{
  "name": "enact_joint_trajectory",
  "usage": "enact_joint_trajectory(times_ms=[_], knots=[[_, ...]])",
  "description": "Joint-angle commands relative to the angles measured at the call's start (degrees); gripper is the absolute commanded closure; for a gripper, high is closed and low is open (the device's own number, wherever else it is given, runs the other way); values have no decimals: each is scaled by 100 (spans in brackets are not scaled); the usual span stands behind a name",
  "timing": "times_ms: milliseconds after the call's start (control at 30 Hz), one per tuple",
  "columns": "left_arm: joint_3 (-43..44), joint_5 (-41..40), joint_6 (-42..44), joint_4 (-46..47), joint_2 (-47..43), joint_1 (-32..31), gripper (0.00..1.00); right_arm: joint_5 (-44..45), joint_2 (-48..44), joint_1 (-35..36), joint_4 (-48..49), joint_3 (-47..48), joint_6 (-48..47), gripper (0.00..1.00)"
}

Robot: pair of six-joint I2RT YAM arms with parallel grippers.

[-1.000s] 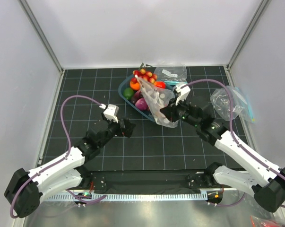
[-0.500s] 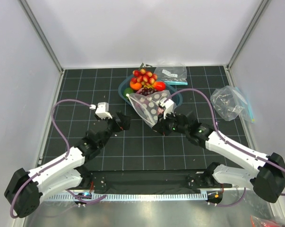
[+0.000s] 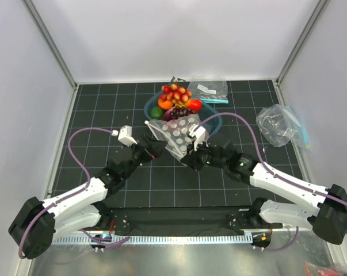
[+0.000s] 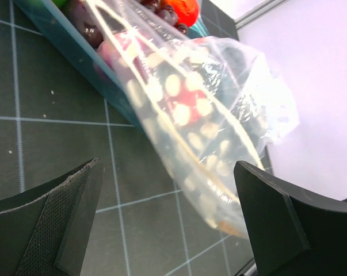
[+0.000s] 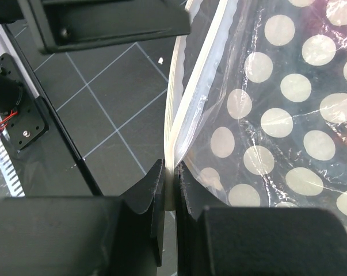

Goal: Place the food in the zip-top bag and seal the zipper
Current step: Open the zipper of the food storage bag.

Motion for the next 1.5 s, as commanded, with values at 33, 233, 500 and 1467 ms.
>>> enact_joint_trajectory(times_ms=[33, 233, 500, 1467], knots=[[-123, 78, -369, 543, -189, 76, 0, 275, -50, 231, 197, -84, -64, 94], [-71, 104, -396, 499, -49, 94, 22, 406, -111, 380, 250, -146, -38, 94], [17, 87, -378, 349, 101, 94, 44, 609, -208, 389, 312, -225, -3, 94], [122, 235, 263, 569, 461, 67, 100, 1443, 837, 793, -892, 1540, -214, 46]])
